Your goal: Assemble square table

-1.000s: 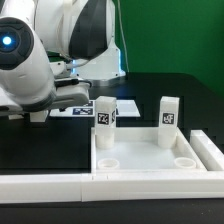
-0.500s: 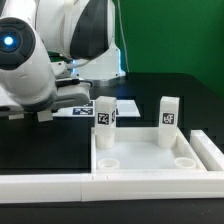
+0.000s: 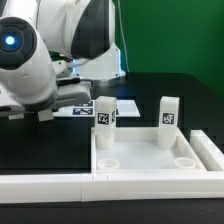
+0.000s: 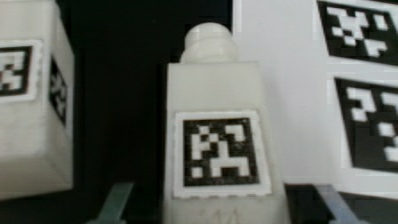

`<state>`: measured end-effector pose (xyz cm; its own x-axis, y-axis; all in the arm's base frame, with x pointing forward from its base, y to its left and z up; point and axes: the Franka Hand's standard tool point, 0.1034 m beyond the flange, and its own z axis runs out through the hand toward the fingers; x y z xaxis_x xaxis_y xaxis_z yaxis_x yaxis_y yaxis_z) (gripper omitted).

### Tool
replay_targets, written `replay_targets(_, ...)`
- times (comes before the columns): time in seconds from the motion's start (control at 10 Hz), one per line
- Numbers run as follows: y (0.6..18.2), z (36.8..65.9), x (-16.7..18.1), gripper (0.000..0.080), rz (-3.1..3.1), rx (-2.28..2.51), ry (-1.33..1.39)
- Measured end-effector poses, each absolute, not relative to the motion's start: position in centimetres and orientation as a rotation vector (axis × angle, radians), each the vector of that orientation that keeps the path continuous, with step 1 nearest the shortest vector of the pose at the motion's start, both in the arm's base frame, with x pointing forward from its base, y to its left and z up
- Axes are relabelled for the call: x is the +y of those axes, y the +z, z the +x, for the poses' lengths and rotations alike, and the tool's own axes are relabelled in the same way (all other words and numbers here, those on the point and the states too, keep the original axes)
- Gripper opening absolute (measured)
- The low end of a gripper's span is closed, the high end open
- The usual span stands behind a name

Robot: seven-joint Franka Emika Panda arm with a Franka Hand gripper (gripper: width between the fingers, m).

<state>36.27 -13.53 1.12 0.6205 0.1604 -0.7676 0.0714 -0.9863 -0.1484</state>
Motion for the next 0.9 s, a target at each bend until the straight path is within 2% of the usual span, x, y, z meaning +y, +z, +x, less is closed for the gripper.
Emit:
replay_targets(0.3, 8.6, 41.4, -13.5, 0.029, -2.715, -0.365, 1.218)
replay_targets(0.4, 10.6, 42.5, -13.5, 0.029, -2.745, -0.377, 1.166)
replay_targets(0.5, 11.0, 42.0, -13.3, 0.029, -2.754, -0.352, 1.164)
replay_targets(0.7, 10.5, 42.9, -13.6, 0.029, -2.804, -0.369, 1.036)
replay_targets(0.8, 10.9, 43.5, -13.5, 0.029, -2.841, -0.371, 0.929)
replay_targets(0.9, 12.3, 45.4, -13.4, 0.029, -2.869, -0.388, 0.85)
